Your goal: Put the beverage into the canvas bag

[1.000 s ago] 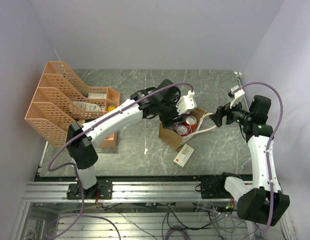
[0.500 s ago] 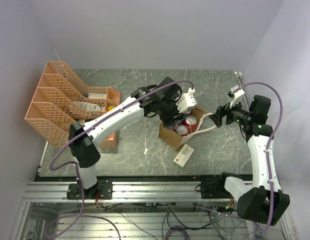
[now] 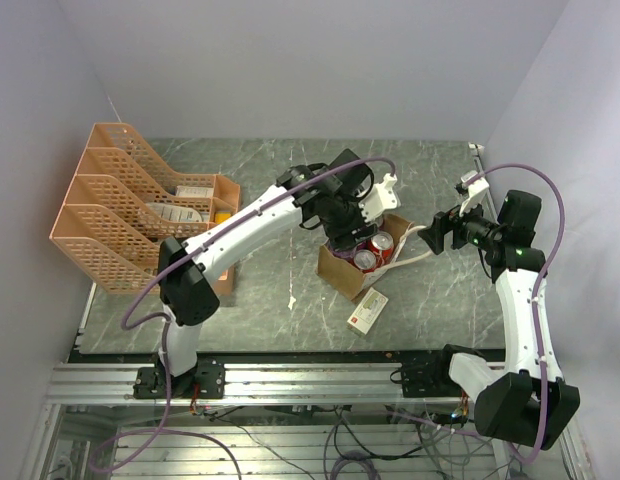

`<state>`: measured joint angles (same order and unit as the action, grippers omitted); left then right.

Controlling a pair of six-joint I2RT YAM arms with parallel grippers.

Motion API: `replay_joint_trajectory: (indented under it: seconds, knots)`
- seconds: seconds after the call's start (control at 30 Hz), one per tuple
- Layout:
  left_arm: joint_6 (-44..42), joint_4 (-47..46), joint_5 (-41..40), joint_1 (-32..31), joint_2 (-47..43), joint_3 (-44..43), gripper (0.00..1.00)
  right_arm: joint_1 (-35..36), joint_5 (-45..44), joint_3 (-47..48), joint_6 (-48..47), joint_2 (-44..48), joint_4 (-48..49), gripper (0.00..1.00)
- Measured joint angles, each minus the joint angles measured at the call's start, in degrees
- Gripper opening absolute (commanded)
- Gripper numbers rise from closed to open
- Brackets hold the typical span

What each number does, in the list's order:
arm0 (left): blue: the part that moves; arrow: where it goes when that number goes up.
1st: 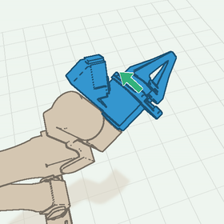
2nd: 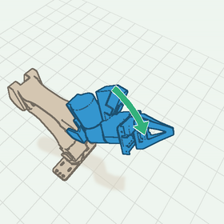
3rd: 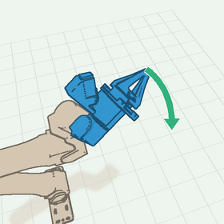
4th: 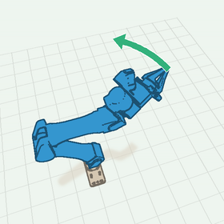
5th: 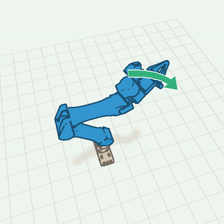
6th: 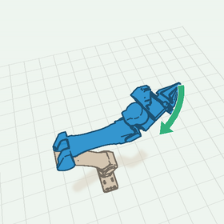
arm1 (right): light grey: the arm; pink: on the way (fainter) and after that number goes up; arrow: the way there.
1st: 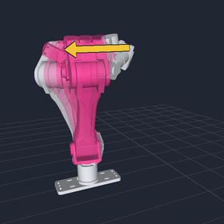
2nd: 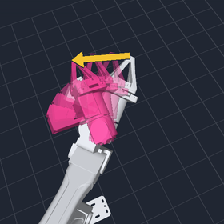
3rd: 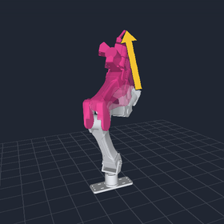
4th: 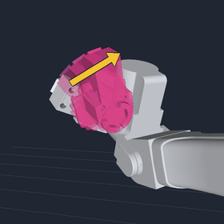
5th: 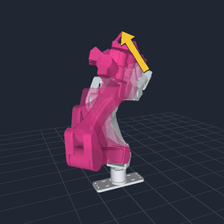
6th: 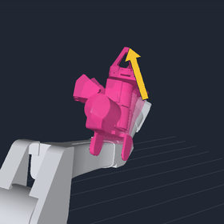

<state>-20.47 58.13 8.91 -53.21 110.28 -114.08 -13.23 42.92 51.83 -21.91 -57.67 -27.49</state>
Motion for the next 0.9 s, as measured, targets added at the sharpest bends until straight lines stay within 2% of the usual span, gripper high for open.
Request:
replay_joint_trajectory:
  seconds: [0.5, 0.9]
  knots:
    - [0.4, 4.4, 1.9, 0.0, 5.0, -8.3, 0.07, -0.2, 0.2, 0.0, 0.0, 0.0, 0.0, 0.85]
    - [-2.1, 6.4, 1.4, 0.0, 3.9, -8.4, 0.07, -0.2, 0.2, -0.5, 0.0, 0.0, 0.0, 0.85]
